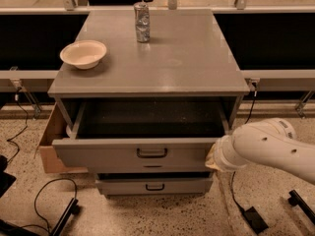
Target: Close top drawer
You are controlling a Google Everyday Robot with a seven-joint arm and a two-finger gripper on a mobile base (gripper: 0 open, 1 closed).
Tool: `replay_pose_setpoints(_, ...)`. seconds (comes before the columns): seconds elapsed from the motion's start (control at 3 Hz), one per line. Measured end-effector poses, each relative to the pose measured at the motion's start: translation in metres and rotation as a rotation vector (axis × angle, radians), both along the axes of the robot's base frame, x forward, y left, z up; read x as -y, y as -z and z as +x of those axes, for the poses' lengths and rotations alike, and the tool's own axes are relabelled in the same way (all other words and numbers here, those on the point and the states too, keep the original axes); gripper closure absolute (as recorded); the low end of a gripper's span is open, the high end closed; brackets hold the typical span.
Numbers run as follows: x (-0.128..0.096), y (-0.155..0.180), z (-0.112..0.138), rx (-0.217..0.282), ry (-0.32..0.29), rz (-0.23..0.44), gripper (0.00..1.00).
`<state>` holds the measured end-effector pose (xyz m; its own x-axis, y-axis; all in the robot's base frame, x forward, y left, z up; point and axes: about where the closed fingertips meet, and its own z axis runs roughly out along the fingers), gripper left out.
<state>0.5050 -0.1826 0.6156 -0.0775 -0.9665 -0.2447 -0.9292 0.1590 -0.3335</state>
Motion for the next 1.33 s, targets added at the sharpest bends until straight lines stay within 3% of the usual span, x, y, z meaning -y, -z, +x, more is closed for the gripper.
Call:
replay_pose_setpoints(0.67,0.006,-0.006,0.038,0.038,0.005,0.021,1.0)
replay_pose_setpoints(1.33,0.005,-0.006,0.038,0.036,0.002,0.021,0.59)
